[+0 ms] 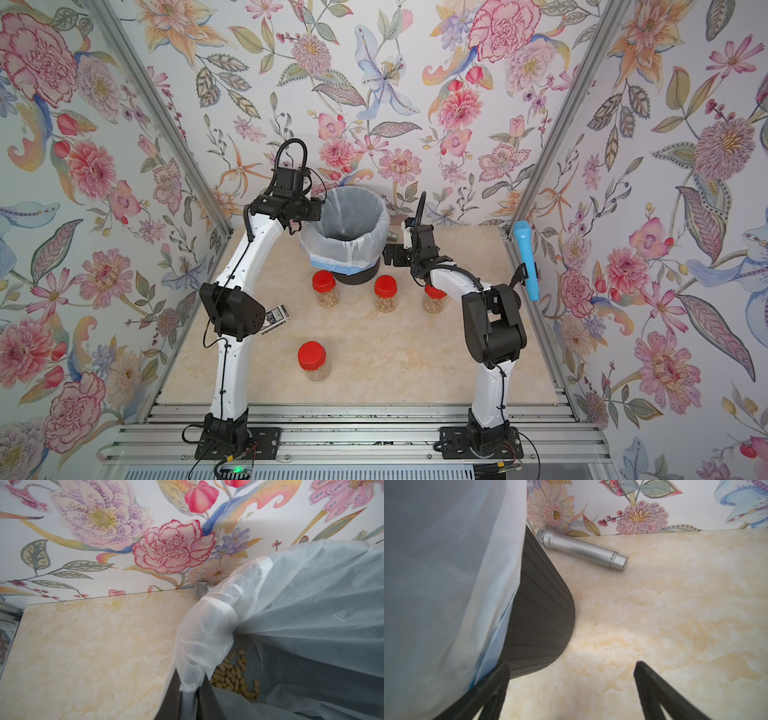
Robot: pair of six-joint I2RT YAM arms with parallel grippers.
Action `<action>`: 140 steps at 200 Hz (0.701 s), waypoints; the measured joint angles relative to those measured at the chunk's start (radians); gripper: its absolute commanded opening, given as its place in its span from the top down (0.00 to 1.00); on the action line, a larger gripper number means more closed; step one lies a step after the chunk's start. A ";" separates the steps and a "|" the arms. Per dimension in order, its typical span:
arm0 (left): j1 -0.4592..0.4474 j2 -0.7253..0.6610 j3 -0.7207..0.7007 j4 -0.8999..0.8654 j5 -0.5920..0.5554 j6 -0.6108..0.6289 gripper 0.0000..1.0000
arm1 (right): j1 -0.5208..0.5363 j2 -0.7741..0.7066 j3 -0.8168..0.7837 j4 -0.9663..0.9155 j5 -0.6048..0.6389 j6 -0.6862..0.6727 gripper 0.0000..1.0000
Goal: Empty moldy peanuts from jars
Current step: Move the trash bin to the center of the board.
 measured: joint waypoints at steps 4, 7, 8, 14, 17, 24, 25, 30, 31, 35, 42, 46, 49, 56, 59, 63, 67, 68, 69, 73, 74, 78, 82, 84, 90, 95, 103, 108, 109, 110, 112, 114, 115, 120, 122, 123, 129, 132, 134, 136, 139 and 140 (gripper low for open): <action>0.006 -0.003 -0.004 0.002 -0.006 -0.001 1.00 | 0.003 0.003 0.005 -0.002 0.001 0.000 0.03; 0.011 -0.005 -0.007 0.002 -0.010 -0.004 1.00 | 0.003 0.005 0.008 -0.002 0.002 0.002 0.02; 0.012 -0.005 -0.008 0.002 -0.011 -0.005 1.00 | 0.003 0.005 0.009 -0.002 0.002 0.002 0.02; 0.022 -0.011 -0.016 0.002 -0.019 -0.008 1.00 | 0.005 0.007 0.015 -0.002 0.002 0.003 0.02; 0.027 -0.014 -0.021 0.002 -0.023 -0.010 1.00 | 0.005 0.008 0.018 -0.002 0.003 0.003 0.02; 0.042 -0.023 -0.037 0.005 -0.030 -0.016 1.00 | 0.006 0.008 0.023 -0.002 0.006 0.003 0.02; 0.043 -0.023 -0.038 0.005 -0.031 -0.016 1.00 | 0.006 0.008 0.024 -0.003 0.006 0.003 0.02; 0.053 -0.029 -0.048 0.006 -0.036 -0.019 1.00 | 0.006 0.008 0.026 -0.002 0.009 0.003 0.01; 0.056 -0.032 -0.052 0.007 -0.038 -0.019 1.00 | 0.006 0.008 0.026 -0.002 0.009 0.003 0.01; 0.064 -0.038 -0.063 0.008 -0.043 -0.023 1.00 | 0.006 0.008 0.027 -0.002 0.010 0.003 0.01; 0.079 -0.050 -0.082 0.010 -0.050 -0.027 1.00 | 0.006 0.008 0.029 -0.002 0.013 0.003 0.01; 0.088 -0.058 -0.094 0.011 -0.053 -0.032 1.00 | 0.005 0.008 0.029 -0.002 0.014 0.003 0.01; 0.093 -0.064 -0.102 0.012 -0.056 -0.034 1.00 | 0.005 0.008 0.029 -0.002 0.016 0.003 0.01; 0.108 -0.079 -0.125 0.016 -0.063 -0.038 1.00 | 0.005 0.008 0.029 -0.003 0.018 0.003 0.01; 0.116 -0.087 -0.138 0.019 -0.068 -0.038 1.00 | 0.005 0.008 0.029 -0.003 0.019 0.003 0.01; 0.124 -0.098 -0.152 0.020 -0.072 -0.041 1.00 | 0.004 0.008 0.029 -0.003 0.021 0.003 0.01; 0.133 -0.107 -0.167 0.022 -0.077 -0.042 1.00 | 0.004 0.008 0.029 -0.003 0.022 0.003 0.01; 0.135 -0.109 -0.170 0.023 -0.077 -0.042 1.00 | 0.004 0.008 0.029 -0.003 0.022 0.003 0.01; 0.137 -0.112 -0.173 0.024 -0.078 -0.043 1.00 | 0.004 0.008 0.029 -0.003 0.022 0.003 0.01; 0.146 -0.124 -0.193 0.029 -0.082 -0.044 1.00 | 0.002 0.008 0.029 -0.003 0.024 0.003 0.01; 0.148 -0.127 -0.196 0.029 -0.082 -0.044 1.00 | 0.002 0.008 0.029 -0.003 0.024 0.003 0.01; 0.157 -0.141 -0.217 0.037 -0.086 -0.045 1.00 | 0.001 0.008 0.029 -0.004 0.024 0.003 0.01; 0.166 -0.156 -0.240 0.042 -0.092 -0.047 1.00 | 0.000 0.008 0.029 -0.004 0.024 0.003 0.01; 0.171 -0.165 -0.254 0.047 -0.094 -0.049 1.00 | 0.000 0.008 0.029 -0.004 0.024 0.003 0.01; 0.186 -0.190 -0.294 0.058 -0.100 -0.053 1.00 | -0.002 0.008 0.029 -0.004 0.024 0.003 0.01; 0.196 -0.208 -0.320 0.065 -0.103 -0.054 1.00 | -0.003 0.008 0.029 -0.004 0.024 0.003 0.01; 0.217 -0.246 -0.378 0.082 -0.107 -0.060 1.00 | -0.006 0.008 0.029 -0.004 0.024 0.003 0.00; 0.229 -0.267 -0.412 0.092 -0.109 -0.061 1.00 | -0.008 0.008 0.029 -0.004 0.024 0.003 0.00; 0.230 -0.271 -0.417 0.093 -0.110 -0.061 1.00 | -0.008 0.008 0.029 -0.004 0.024 0.003 0.00; 0.234 -0.278 -0.427 0.097 -0.111 -0.063 1.00 | -0.009 0.008 0.028 -0.004 0.024 0.003 0.00; 0.239 -0.287 -0.442 0.103 -0.112 -0.063 1.00 | -0.010 0.008 0.028 -0.004 0.024 0.003 0.00; 0.243 -0.296 -0.454 0.104 -0.114 -0.064 1.00 | -0.010 0.008 0.028 -0.004 0.024 0.003 0.00; 0.245 -0.299 -0.459 0.106 -0.114 -0.065 1.00 | -0.010 0.008 0.027 -0.004 0.024 0.003 0.00; 0.257 -0.320 -0.491 0.117 -0.117 -0.067 1.00 | -0.012 0.008 0.024 -0.003 0.024 0.003 0.00; 0.261 -0.329 -0.503 0.119 -0.118 -0.068 1.00 | -0.012 0.008 0.024 -0.003 0.024 0.003 0.00; 0.265 -0.335 -0.512 0.123 -0.119 -0.068 1.00 | -0.013 0.007 0.023 -0.003 0.024 0.003 0.00; 0.280 -0.360 -0.548 0.135 -0.121 -0.069 1.00 | -0.014 0.006 0.018 -0.003 0.024 0.003 0.00; 0.288 -0.372 -0.567 0.143 -0.121 -0.071 1.00 | -0.014 0.005 0.014 -0.002 0.024 0.003 0.00; 0.293 -0.380 -0.579 0.148 -0.121 -0.071 1.00 | -0.014 0.004 0.012 -0.003 0.024 0.002 0.00; 0.298 -0.389 -0.591 0.153 -0.121 -0.072 1.00 | -0.015 0.004 0.010 -0.003 0.024 0.002 0.00; 0.306 -0.399 -0.608 0.159 -0.121 -0.073 1.00 | -0.016 0.002 0.005 -0.003 0.024 0.002 0.00; 0.307 -0.402 -0.612 0.160 -0.121 -0.073 1.00 | -0.016 0.002 0.004 -0.003 0.024 0.002 0.00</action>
